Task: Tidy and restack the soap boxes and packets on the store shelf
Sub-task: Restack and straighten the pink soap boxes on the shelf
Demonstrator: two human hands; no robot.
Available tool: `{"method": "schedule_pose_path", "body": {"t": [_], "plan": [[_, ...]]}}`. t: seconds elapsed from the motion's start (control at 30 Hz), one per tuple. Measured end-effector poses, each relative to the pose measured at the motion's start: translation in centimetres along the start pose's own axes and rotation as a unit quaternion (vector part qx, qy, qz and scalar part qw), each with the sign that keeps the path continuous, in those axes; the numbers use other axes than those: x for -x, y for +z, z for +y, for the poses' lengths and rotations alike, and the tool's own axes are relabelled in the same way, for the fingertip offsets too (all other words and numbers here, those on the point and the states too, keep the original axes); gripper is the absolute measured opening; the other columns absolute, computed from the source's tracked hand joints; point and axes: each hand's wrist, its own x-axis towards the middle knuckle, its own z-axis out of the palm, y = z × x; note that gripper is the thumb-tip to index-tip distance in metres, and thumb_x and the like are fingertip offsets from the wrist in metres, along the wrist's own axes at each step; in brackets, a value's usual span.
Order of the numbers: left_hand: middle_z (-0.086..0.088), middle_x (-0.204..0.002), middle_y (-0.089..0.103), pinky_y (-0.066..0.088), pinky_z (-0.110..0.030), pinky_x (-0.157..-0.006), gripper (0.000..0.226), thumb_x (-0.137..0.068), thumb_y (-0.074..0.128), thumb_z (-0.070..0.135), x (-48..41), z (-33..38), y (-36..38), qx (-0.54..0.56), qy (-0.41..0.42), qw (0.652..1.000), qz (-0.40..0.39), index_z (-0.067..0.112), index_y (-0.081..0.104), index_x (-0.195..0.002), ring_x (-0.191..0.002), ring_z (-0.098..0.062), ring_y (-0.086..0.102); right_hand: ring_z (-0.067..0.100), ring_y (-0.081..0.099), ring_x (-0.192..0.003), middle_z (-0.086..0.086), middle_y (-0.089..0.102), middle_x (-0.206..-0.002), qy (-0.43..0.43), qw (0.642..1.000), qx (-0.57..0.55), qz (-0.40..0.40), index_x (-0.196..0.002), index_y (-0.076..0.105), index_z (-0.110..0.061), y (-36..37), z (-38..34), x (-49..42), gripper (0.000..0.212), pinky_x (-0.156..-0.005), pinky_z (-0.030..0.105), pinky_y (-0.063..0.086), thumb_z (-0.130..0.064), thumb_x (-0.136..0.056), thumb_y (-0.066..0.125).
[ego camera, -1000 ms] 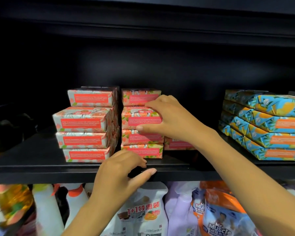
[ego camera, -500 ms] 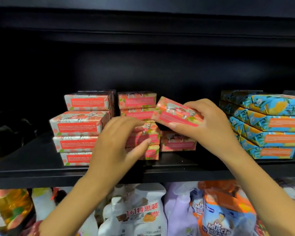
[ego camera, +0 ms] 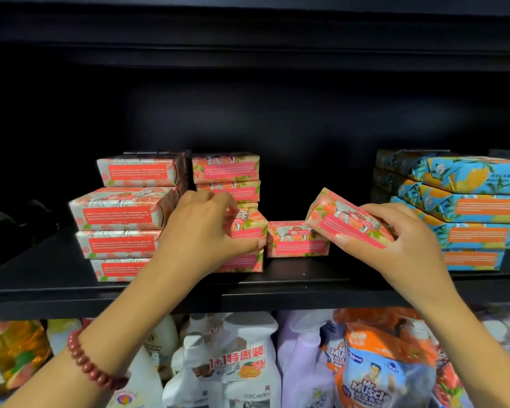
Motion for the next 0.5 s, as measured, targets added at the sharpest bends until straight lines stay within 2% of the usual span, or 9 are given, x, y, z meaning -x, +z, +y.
{"method": "schedule_pose_path", "body": {"t": [0.07, 0.17, 0.27, 0.33, 0.43, 0.5], "plan": [[0.006, -0.103, 0.057, 0.033, -0.024, -0.076, 0.075, -0.053, 0.052, 0.078, 0.0, 0.0, -0.2, 0.007, -0.009, 1.0, -0.004, 0.026, 0.058, -0.107, -0.1, -0.014, 0.047, -0.002, 0.051, -0.091, -0.001, 0.056, -0.104, -0.005, 1.0, 0.002, -0.004, -0.111, 0.061, -0.016, 0.1, 0.2, -0.1, 0.074, -0.068, 0.0, 0.035, -0.064, -0.054, 0.059], [0.003, -0.104, 0.066, 0.045, -0.027, -0.072, 0.083, -0.054, 0.053, 0.079, 0.1, 0.3, -0.3, 0.005, -0.012, 1.0, -0.016, 0.019, 0.062, -0.111, -0.098, -0.017, 0.058, -0.003, 0.05, -0.091, -0.002, 0.056, -0.104, -0.015, 1.0, 0.009, -0.014, -0.11, 0.062, -0.016, 0.3, 0.2, -0.7, 0.073, -0.068, -0.002, 0.034, -0.064, -0.054, 0.059], [0.0, -0.093, 0.07, 0.05, -0.032, -0.069, 0.077, -0.055, 0.06, 0.075, 0.8, 0.9, -0.8, 0.032, 0.001, 0.999, 0.027, 0.013, 0.067, -0.101, -0.087, -0.019, 0.062, -0.004, 0.049, -0.09, -0.007, 0.052, -0.102, -0.025, 0.999, 0.014, -0.044, -0.105, 0.06, -0.023, 0.5, 0.1, -2.2, 0.068, -0.07, -0.002, 0.032, -0.065, -0.052, 0.061], [0.004, -0.096, 0.068, 0.046, -0.027, -0.069, 0.08, -0.054, 0.063, 0.077, 2.0, 1.3, -1.3, 0.067, 0.018, 0.996, 0.054, 0.015, 0.068, -0.105, -0.089, -0.017, 0.061, -0.002, 0.05, -0.09, -0.009, 0.05, -0.1, -0.037, 0.996, 0.032, -0.078, -0.102, 0.06, -0.026, 0.9, 0.3, -3.5, 0.062, -0.071, -0.001, 0.032, -0.064, -0.053, 0.064], [0.02, -0.098, 0.054, 0.033, -0.01, -0.074, 0.087, -0.053, 0.058, 0.082, 3.7, 1.6, -2.0, 0.099, 0.027, 0.992, 0.079, 0.02, 0.065, -0.115, -0.091, -0.005, 0.05, 0.002, 0.05, -0.092, -0.01, 0.051, -0.1, -0.047, 0.99, 0.039, -0.123, -0.102, 0.064, -0.025, 1.9, 0.8, -5.2, 0.052, -0.073, 0.001, 0.032, -0.052, -0.06, 0.077], [0.021, -0.097, 0.05, 0.031, -0.008, -0.076, 0.084, -0.055, 0.057, 0.079, 4.3, 1.6, -2.3, 0.104, 0.032, 0.99, 0.095, 0.019, 0.065, -0.114, -0.09, -0.003, 0.048, 0.001, 0.051, -0.093, -0.011, 0.051, -0.101, -0.054, 0.987, 0.032, -0.145, -0.103, 0.063, -0.027, 2.7, 0.9, -5.9, 0.05, -0.074, 0.003, 0.033, -0.049, -0.061, 0.078]]}}
